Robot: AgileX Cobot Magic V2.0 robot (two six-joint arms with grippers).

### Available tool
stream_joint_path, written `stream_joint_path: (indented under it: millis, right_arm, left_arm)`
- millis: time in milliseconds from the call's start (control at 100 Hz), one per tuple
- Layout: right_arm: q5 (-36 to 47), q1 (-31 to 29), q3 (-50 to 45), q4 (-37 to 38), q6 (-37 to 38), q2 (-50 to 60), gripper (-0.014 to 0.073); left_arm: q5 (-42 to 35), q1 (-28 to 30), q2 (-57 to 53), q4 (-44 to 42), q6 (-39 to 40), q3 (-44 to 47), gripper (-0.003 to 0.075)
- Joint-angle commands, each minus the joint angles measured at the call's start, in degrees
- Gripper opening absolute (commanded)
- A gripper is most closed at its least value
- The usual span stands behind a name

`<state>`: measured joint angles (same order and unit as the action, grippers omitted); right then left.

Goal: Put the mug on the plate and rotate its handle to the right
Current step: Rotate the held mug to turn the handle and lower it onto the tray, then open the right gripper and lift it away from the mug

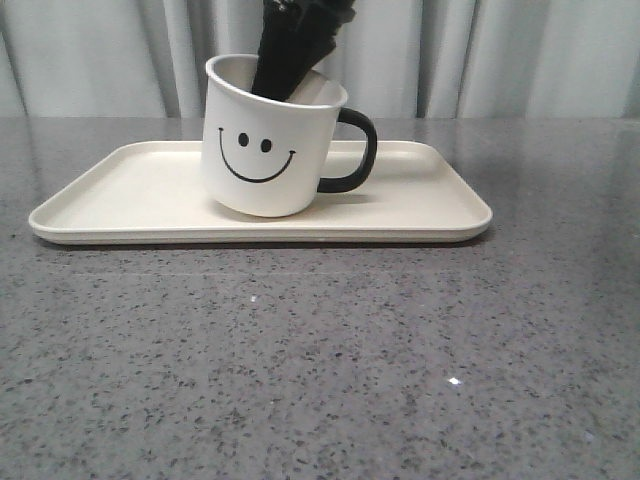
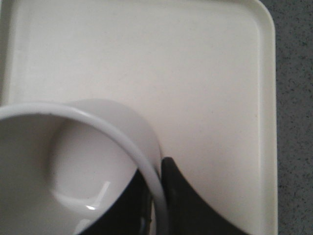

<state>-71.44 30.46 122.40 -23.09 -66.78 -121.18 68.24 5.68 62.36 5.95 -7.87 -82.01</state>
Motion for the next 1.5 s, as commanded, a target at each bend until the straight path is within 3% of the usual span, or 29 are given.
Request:
stream_joint_path:
  millis: [0, 360, 600, 850, 1110, 1490]
  right_arm:
    - [-5.08, -0.1, 1.44, -1.19, -0.63, 2.67, -0.0064]
    - [-5.08, -0.1, 1.44, -1.02, -0.63, 2.7, -0.0062]
    - [-5.08, -0.1, 1.49, -1.02, -0.56, 2.7, 0.008]
    - [-5.08, -0.16, 1.84, -1.02, -0.33, 2.75, 0.0097]
    - [-5.08, -0.25, 1.84, -1.02, 0.1, 2.81, 0.0192]
    - [-5.06, -0.25, 4.49, -2.55, 0.24, 3.34, 0.0194]
  left_arm:
    - [-3.25, 0.11, -0.82, 0.66, 0.44, -1.49, -0.002]
    - [-3.25, 0.11, -0.82, 0.66, 0.44, -1.49, -0.002]
    - [-3.25, 0.11, -0.82, 0.66, 0.44, -1.49, -0.002]
    - [-3.25, 0.11, -0.82, 0.66, 0.44, -1.49, -0.002]
    - [-3.25, 0.11, -0.82, 0.66, 0.44, -1.49, -0.002]
    - [-3.25, 0.11, -0.82, 0.66, 0.44, -1.49, -0.002]
